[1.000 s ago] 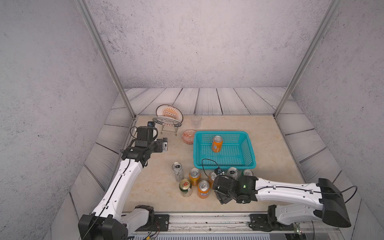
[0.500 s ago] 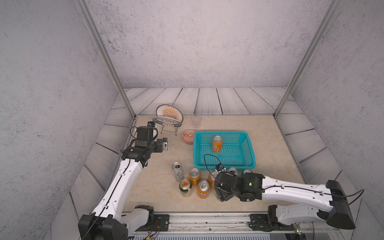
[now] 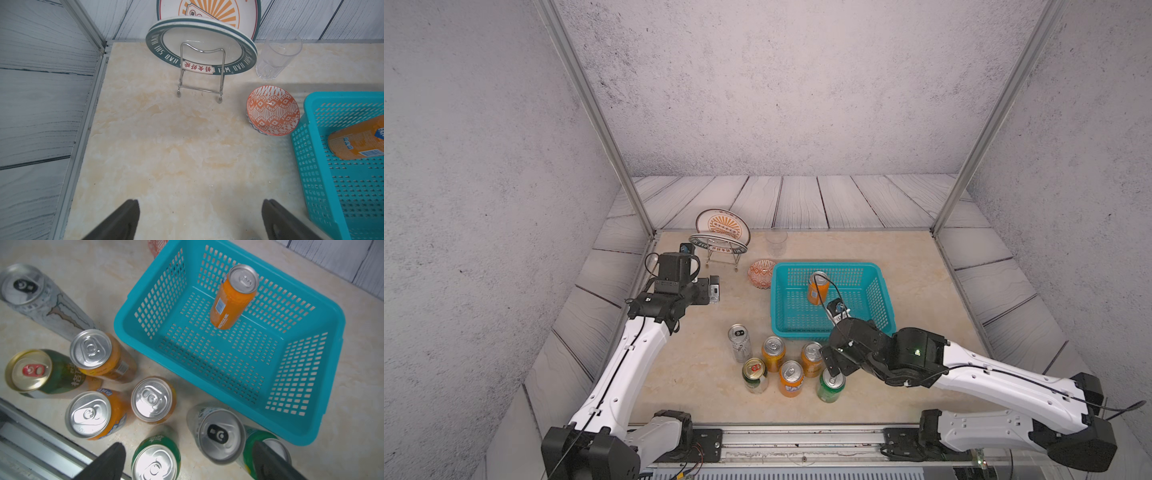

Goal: Take out the drinks from the basket
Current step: Pick up the drink from the basket.

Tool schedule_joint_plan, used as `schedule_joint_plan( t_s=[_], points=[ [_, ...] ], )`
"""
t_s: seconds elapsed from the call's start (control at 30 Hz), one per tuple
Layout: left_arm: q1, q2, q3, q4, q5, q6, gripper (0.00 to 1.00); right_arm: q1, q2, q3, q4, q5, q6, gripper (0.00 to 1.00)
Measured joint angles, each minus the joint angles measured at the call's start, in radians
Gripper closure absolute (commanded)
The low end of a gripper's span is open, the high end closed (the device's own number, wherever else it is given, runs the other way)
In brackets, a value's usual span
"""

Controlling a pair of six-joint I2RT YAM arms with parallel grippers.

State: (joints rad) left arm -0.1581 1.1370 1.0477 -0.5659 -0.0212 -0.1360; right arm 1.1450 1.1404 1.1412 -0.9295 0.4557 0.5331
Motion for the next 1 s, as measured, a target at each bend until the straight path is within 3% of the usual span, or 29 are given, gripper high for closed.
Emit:
schedule_joint_plan(
  t_s=[0.23,0.43,1.0],
  points=[
    [0.000,0.002,0.000,-0.001,0.000,0.000,0.01,-0.208,0.017,0.044,0.050,-0.077,-0.142,0.00],
    [0.001,0.002,0.000,-0.002,0.000,0.000,0.01,-0.360,0.117,0.073,0.118,-0.175,-0.244,0.00],
    [0.001,0.004,0.000,-0.002,0.008,0.000,0.01,-0.516,0.484,0.290,0.230,-0.311,-0.351,0.01]
  ],
)
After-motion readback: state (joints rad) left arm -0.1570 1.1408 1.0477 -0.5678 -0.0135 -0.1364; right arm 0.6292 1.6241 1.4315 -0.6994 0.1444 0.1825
